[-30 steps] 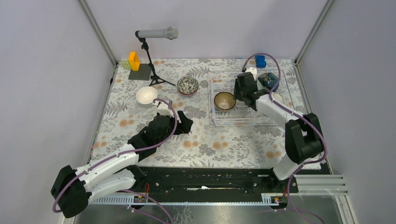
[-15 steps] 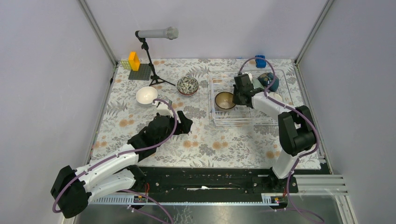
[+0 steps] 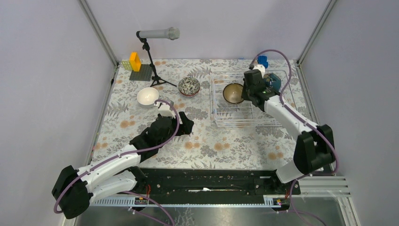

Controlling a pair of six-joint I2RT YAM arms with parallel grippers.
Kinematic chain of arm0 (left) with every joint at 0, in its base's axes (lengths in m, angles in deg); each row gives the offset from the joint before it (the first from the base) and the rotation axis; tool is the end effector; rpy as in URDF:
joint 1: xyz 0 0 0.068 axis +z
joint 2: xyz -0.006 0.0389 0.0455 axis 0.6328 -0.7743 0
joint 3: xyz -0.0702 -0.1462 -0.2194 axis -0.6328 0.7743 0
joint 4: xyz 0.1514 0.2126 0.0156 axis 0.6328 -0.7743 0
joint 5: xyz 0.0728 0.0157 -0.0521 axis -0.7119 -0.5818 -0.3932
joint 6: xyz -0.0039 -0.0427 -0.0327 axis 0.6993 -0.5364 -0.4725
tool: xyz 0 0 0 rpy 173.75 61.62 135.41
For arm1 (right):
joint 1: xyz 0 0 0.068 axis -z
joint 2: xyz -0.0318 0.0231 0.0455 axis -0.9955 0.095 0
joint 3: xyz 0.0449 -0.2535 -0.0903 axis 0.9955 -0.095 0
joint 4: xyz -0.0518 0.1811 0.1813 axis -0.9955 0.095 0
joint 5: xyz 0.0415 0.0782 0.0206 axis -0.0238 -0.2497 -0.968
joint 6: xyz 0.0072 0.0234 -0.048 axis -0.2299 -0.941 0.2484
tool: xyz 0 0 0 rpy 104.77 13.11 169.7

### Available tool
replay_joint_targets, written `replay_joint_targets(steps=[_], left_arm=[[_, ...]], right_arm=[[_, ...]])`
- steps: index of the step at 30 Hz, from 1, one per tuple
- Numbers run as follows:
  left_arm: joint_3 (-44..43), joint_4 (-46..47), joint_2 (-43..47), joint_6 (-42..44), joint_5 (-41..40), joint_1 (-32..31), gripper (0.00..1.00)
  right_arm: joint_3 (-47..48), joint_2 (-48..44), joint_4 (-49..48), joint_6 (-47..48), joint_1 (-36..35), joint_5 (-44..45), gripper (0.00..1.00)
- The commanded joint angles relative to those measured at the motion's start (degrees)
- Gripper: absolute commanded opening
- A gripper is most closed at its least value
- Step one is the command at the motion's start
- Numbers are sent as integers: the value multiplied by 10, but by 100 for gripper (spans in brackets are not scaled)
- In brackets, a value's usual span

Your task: Unload the bowls from the dish rack

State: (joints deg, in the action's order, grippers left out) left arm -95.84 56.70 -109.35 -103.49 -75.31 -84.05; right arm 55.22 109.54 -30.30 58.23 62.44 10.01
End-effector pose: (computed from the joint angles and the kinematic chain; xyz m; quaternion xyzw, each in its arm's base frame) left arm 0.1554 -0.1403 0.2377 -0.0180 0.8320 -0.2637 0.4877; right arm 0.3301 0.1222 0.2736 0.0539 0.8907 0.0235 0.4507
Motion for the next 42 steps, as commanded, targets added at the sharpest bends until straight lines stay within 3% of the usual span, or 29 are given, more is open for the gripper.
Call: replay_joint_targets(steps=[1,6,10,19,27,34,42], left_arm=[[-24,23,-5,9,-15,1,82],[-33,12,1,14,-24,1,82],[-36,1,20,17,-54,1,82],[-40,-56,110,46,-157,1,83],[-17,-92,192,17,-231,1,86],[11,-90,213,-1,-243,1,86],[17,-93,201,3,-235,1,86]], right_arm=[[24,-89,-56,0,-1,-36,0],[27,-121,-93,8,-5,-197,1],[53,-97,-93,17,-33,-257,1],[148,40,-82,36,-135,-281,1],[230,182,-100,16,-191,-285,1],[347,313,-84,9,-215,-259,3],[436,400,-77,-3,-216,-178,5]])
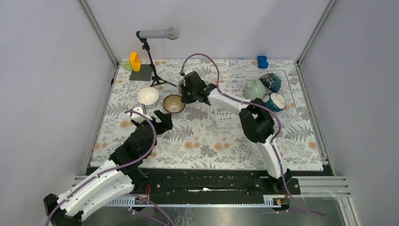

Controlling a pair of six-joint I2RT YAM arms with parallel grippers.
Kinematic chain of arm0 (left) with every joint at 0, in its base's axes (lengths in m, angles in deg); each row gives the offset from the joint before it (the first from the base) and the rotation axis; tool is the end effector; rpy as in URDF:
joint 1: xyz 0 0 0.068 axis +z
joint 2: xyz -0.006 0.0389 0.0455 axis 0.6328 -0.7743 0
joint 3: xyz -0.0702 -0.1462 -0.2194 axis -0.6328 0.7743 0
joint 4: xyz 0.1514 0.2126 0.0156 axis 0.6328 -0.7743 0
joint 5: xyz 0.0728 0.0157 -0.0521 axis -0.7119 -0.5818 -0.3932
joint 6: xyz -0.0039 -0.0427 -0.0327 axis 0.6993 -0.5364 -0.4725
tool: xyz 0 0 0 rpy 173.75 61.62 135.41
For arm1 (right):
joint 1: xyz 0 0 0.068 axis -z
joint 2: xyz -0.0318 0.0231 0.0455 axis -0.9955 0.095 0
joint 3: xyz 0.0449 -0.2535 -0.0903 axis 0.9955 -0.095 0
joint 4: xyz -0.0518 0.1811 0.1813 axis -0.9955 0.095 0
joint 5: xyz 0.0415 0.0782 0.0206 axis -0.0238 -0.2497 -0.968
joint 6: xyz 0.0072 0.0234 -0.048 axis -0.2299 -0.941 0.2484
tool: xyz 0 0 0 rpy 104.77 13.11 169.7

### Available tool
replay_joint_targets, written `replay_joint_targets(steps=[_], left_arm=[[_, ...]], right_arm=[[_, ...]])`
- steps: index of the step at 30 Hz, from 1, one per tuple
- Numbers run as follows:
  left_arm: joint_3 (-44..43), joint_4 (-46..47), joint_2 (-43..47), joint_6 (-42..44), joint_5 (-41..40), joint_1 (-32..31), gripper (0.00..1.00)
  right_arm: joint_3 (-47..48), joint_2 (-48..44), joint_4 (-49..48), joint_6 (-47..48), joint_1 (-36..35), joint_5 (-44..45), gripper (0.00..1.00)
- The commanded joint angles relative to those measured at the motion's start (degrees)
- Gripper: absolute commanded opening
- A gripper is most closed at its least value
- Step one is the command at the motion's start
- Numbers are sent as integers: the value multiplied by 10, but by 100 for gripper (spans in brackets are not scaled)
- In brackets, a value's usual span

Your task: Unload the bowls from the dish rack

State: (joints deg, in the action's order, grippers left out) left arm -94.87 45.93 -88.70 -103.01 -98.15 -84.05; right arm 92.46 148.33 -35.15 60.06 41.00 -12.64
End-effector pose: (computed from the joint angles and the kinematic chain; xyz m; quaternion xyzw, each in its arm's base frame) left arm 0.1182 -0.0857 0.2720 -0.1473 0.7597 -0.1719 0.6096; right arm 0.3761 0.3614 0.2140 -0.2108 0.8621 0.2674 0.3753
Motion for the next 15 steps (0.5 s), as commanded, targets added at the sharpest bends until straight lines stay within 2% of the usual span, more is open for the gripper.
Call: replay_joint_targets(steps=[1,11,15], left_arm=[[8,16,-7,-1,-6,1,86],[16,35,-21,10,-8,1,86],[14,36,-25,12,-3,1,86]], right_arm=[[70,18,-28,-23,-1,63,4],[131,79,-43,-44,-14,117,8],[140,97,-58,-39,-25,138,13]])
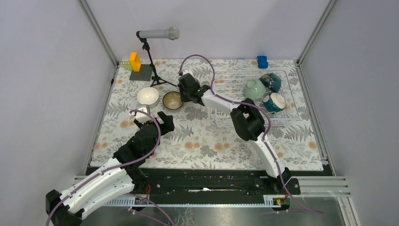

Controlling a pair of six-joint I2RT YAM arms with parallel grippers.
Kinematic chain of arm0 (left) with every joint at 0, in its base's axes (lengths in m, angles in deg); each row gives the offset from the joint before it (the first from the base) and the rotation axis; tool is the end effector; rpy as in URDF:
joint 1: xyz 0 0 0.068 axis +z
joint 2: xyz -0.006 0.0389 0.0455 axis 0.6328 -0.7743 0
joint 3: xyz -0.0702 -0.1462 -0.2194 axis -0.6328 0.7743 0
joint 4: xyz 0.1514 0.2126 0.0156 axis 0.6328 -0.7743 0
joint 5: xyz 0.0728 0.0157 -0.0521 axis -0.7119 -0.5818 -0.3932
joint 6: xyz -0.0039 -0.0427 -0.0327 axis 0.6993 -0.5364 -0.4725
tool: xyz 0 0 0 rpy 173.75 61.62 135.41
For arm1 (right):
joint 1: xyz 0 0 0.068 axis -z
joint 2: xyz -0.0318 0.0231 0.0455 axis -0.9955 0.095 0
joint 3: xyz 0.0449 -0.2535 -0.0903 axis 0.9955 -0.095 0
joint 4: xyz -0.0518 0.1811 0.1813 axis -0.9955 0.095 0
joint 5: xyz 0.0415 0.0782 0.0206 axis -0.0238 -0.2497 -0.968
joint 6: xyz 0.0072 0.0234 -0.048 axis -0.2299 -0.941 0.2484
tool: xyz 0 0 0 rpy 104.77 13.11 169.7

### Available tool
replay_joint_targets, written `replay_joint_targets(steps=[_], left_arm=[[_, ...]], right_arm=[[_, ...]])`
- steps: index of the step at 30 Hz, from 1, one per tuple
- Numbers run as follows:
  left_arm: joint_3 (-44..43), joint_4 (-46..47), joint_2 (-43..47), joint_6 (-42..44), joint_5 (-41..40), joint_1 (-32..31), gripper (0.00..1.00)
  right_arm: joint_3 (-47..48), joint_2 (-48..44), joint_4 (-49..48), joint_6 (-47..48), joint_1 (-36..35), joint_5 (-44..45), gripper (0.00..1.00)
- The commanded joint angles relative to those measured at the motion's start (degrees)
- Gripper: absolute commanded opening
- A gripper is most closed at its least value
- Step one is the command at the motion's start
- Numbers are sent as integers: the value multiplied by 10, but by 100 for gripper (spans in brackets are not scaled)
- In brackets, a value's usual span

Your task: Unload the bowls from the dish rack

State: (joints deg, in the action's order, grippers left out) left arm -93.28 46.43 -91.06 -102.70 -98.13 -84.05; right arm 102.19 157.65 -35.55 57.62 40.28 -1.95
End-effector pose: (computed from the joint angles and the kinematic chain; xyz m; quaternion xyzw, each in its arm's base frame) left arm 0.1229 -0.0904 0.2580 -0.1357 0.7764 -0.1511 0.5966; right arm 0.3994 0.3841 0.1878 -0.1548 0.8702 0.2113 0.4173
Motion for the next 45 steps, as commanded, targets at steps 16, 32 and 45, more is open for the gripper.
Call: replay_joint_targets(steps=[16,32,45], left_arm=[[-5,42,-17,-1,16,1,86],[-7,21,-22,-26,32,1,87],[-1,55,-60,-28,60,1,99]], right_arm=[[-37,-108,-59,44,-19,10,61],[-331,-397,-85,100,-18,214,100],[-487,-595,25,-20,167,183,100]])
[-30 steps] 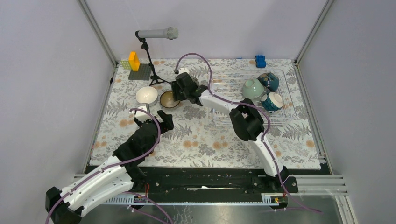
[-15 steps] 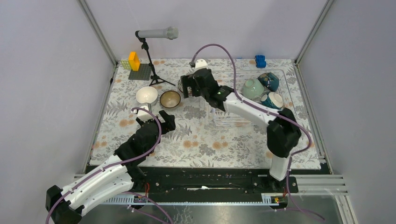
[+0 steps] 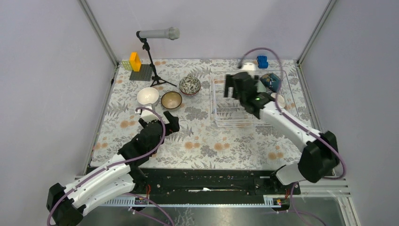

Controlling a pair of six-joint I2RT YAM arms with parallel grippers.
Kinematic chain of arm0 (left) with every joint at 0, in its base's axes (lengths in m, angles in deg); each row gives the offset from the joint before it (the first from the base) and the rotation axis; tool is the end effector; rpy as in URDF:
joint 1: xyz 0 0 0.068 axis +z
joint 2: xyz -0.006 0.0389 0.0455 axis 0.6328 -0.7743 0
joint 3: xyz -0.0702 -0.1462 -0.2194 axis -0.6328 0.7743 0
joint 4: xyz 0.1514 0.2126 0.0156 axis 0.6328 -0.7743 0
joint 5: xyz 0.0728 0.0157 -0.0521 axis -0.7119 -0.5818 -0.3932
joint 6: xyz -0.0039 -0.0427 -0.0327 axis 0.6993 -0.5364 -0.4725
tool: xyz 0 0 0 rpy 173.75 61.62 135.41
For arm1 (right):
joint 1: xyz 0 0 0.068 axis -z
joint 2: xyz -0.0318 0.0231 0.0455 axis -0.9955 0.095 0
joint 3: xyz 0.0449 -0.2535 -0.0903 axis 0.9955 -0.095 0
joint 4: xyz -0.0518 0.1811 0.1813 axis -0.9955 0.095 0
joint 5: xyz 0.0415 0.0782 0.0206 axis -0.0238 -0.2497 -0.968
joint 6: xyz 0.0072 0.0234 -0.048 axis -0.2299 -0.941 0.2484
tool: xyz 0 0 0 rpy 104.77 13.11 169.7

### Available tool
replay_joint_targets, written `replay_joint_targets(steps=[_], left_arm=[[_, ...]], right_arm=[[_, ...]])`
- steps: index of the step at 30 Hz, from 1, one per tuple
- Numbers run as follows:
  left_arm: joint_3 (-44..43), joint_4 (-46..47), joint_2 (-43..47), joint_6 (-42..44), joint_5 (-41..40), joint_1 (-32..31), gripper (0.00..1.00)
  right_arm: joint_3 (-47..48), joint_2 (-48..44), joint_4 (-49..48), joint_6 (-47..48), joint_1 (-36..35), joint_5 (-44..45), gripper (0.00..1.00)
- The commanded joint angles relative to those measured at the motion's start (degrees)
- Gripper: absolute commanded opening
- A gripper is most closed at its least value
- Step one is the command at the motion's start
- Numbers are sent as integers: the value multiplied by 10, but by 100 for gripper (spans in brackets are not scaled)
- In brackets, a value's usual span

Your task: Unload the bowls from the dish rack

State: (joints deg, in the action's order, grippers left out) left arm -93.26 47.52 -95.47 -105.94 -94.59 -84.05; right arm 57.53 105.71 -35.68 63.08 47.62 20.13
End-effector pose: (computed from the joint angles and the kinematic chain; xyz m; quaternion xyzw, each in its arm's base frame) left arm 0.1306 -0.1006 0.2487 -0.1320 0.7950 -0.1704 0.5671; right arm 0.2868 0.1945 0.3191 -0.0294 0.8364 0.0376 0.5461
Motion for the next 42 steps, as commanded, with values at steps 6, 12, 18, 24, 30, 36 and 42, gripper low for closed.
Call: replay_joint_targets(steps=[6,12,18,24,30,36,42], left_arm=[[-16,89,-80,41,126,1,99],[-56,106,-149,86,220,1,99],[-30,164,-130,97,276,1,99],[-30,167,-127,106,287,1,99],[-35,167,-130,105,287,1,99],[-41,169,-142,102,287,1,99],[-44,167,-145,101,284,1,99]], right_arm=[[-69,-105,41,-99,152,1,100],[-103,-106,21,-188,190,34,100],[-116,-79,-77,-188,272,-143,100],[-67,-6,-79,-158,286,-155,100],[-44,44,-84,-136,295,-159,100],[-7,94,-84,-112,300,-166,100],[11,124,-79,-104,311,-155,100]])
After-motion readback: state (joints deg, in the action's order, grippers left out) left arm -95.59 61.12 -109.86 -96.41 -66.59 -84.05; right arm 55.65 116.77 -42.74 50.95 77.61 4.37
